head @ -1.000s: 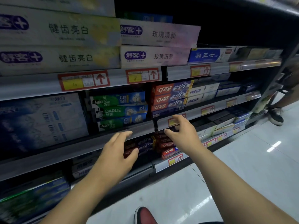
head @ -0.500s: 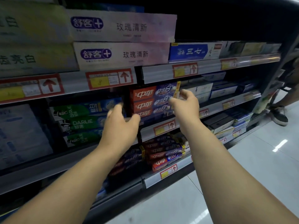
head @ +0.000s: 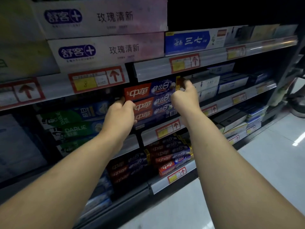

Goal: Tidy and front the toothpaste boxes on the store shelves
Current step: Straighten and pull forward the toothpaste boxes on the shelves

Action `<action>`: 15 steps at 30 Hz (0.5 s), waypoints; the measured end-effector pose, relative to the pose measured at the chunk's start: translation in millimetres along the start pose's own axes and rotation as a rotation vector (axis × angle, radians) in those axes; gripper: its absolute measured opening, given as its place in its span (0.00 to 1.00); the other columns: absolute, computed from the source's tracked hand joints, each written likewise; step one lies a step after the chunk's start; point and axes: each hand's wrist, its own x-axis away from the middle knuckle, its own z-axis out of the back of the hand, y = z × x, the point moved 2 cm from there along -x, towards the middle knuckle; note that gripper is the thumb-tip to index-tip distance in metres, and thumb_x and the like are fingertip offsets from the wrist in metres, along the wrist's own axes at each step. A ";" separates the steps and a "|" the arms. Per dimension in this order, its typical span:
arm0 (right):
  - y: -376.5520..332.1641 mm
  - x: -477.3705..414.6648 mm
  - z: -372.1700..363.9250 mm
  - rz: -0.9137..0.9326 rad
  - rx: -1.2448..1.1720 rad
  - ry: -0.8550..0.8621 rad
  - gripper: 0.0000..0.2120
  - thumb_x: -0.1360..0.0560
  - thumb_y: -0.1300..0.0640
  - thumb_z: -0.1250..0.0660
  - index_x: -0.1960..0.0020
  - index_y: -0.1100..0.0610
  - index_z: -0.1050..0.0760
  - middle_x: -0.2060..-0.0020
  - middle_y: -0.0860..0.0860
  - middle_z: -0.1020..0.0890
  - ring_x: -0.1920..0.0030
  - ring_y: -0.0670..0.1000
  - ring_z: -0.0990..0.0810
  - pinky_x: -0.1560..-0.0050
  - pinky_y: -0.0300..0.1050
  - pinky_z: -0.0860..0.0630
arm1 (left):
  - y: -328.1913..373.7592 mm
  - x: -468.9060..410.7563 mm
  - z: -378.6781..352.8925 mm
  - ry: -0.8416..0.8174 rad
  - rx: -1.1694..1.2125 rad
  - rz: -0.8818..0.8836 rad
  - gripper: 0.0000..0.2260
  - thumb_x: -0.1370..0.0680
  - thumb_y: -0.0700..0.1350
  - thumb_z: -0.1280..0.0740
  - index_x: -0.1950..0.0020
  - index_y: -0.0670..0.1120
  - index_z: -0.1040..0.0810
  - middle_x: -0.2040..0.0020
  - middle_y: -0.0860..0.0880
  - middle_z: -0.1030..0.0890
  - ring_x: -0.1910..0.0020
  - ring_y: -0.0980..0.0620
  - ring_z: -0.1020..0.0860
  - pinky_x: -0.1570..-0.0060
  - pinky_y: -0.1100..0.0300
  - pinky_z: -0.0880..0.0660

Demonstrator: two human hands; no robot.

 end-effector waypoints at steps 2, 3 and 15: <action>-0.3 3.1 7.4 0.004 -0.043 -0.005 0.36 0.26 0.69 0.40 0.20 0.50 0.39 0.30 0.53 0.26 0.35 0.56 0.24 0.44 0.50 0.22 | 2.9 5.2 3.7 0.008 -0.029 -0.038 0.07 0.18 0.51 0.39 0.52 0.53 0.23 0.51 0.49 0.17 0.49 0.46 0.18 0.41 0.42 0.21; 0.0 4.3 13.1 0.008 -0.066 -0.009 0.36 0.26 0.69 0.40 0.21 0.51 0.38 0.31 0.53 0.25 0.38 0.54 0.22 0.48 0.48 0.20 | 2.7 9.2 4.8 -0.003 -0.045 -0.064 0.07 0.18 0.50 0.39 0.52 0.53 0.23 0.50 0.48 0.17 0.49 0.46 0.18 0.41 0.41 0.21; -11.3 39.4 72.1 0.105 0.223 -0.041 0.15 0.26 0.72 0.39 0.58 0.57 0.18 0.59 0.57 0.15 0.56 0.55 0.15 0.56 0.50 0.17 | -70.9 111.9 9.3 0.075 -0.053 -0.114 0.21 0.19 0.44 0.37 0.25 0.51 0.26 0.42 0.56 0.21 0.60 0.67 0.24 0.64 0.76 0.32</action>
